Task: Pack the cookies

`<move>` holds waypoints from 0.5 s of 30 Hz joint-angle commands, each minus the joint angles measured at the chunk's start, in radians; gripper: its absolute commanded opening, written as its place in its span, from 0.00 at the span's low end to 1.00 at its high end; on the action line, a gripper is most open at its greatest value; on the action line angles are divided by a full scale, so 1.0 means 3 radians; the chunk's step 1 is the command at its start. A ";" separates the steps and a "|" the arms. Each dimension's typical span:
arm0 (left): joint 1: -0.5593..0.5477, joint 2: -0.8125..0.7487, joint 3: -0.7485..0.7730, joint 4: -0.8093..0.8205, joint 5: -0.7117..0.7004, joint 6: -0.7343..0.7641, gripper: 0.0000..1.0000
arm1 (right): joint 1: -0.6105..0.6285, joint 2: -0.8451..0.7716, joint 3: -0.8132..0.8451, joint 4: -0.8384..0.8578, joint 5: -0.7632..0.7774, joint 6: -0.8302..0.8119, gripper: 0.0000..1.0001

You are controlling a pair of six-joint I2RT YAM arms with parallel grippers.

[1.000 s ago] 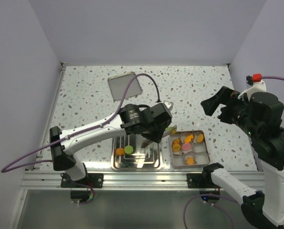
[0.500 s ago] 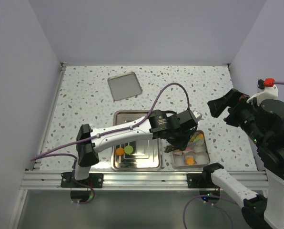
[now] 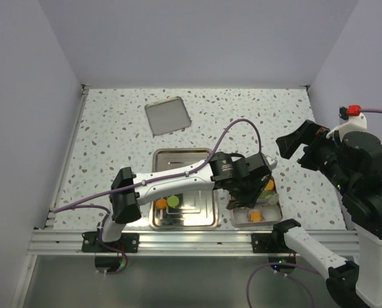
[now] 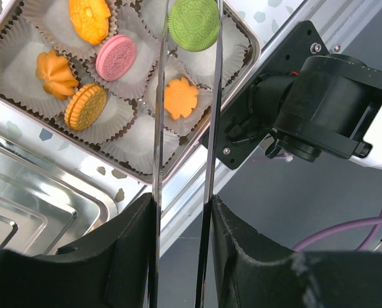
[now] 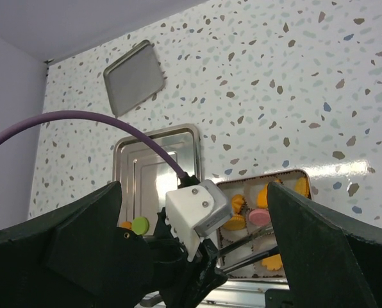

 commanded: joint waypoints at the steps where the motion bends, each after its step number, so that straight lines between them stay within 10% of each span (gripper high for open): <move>1: -0.0020 0.0049 0.0131 0.0169 0.0076 0.0094 0.36 | 0.0032 0.0016 -0.0036 0.0065 0.0085 -0.0041 0.99; 15: -0.0015 0.0176 0.0188 0.0133 -0.0036 0.0104 0.43 | 0.0063 0.0016 -0.0123 0.0075 0.0111 -0.0056 0.99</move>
